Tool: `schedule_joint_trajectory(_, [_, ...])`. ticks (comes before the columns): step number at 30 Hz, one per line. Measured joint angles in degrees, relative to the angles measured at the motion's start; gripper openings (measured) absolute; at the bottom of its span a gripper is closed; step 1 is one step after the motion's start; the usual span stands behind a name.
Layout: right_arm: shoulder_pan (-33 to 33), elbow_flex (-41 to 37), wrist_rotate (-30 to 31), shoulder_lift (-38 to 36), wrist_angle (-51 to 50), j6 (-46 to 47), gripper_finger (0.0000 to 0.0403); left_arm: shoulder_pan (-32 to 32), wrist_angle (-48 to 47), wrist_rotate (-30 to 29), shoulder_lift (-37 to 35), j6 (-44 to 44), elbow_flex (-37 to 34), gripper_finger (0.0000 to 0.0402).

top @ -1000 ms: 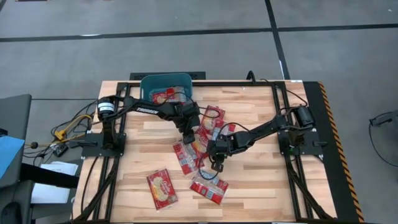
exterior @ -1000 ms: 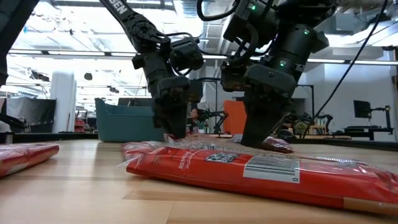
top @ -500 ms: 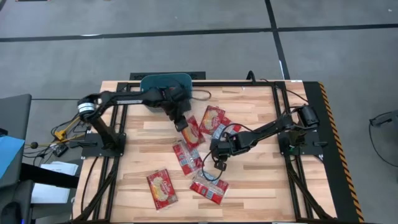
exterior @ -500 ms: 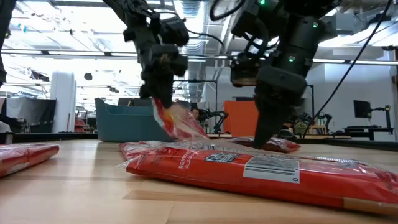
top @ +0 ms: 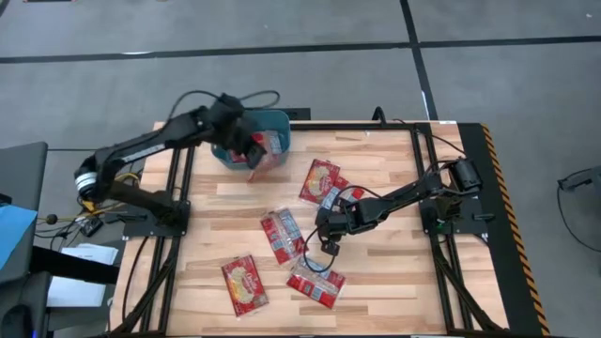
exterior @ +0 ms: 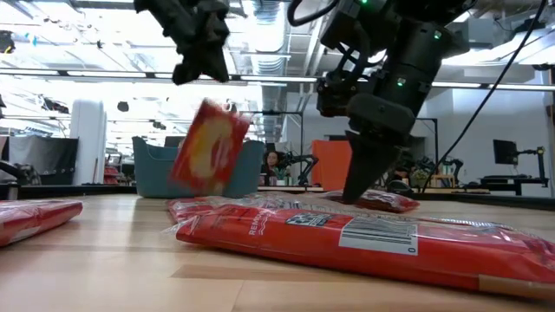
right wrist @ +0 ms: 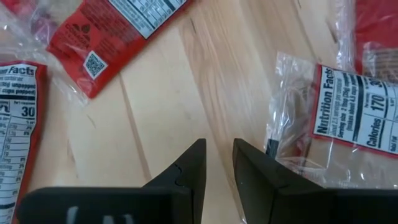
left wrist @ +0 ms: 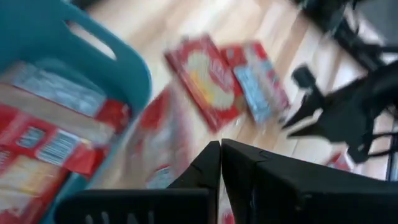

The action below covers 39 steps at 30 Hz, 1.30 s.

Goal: Sort popcorn bags into baskets
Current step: Put the red popcorn bag into the blue bin

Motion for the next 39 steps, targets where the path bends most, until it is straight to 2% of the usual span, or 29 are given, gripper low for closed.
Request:
schedule_joint_trajectory(5, [-0.1, 0.0, 0.0, 0.0, 1.0, -0.7, 0.0107, 3.3, 2.2, -4.4, -3.7, -0.3, 0.0, 0.0])
schedule_joint_trajectory(8, [0.0, 0.0, 0.0, 0.0, 1.0, -0.9, 0.0107, 4.7, 2.3, -3.7, -4.8, 1.7, 0.0, 0.0])
schedule_joint_trajectory(14, [0.0, 0.0, 0.0, 0.0, 1.3, -1.3, 0.0107, 2.0, -9.9, -2.2, -4.5, 11.4, -0.5, 0.0015])
schedule_joint_trajectory(20, [-0.3, -0.5, 0.2, 0.0, 3.7, -3.4, 0.0107, -7.4, -12.5, -3.9, -4.4, 9.1, -10.1, 0.0103])
schedule_joint_trajectory(26, [-3.2, -0.5, 0.2, 0.0, 12.2, -10.2, 0.0107, -11.4, -11.1, -9.8, -4.4, -2.8, -23.2, 0.0213])
schedule_joint_trajectory(29, [-5.8, -0.5, 0.2, 0.0, 16.5, -12.2, 0.0107, -11.5, -7.9, -12.7, -4.4, -7.8, -28.9, 0.0253])
schedule_joint_trajectory(32, [-8.4, 0.3, -0.1, 0.0, 20.6, -12.5, 0.0107, -11.5, 0.7, -12.2, -4.4, -12.1, -34.4, 0.0279])
schedule_joint_trajectory(39, [-10.8, 1.4, -1.7, -0.1, 25.8, -15.8, 0.0107, -11.3, 18.2, -11.4, -4.6, -20.3, -43.6, 0.0293])
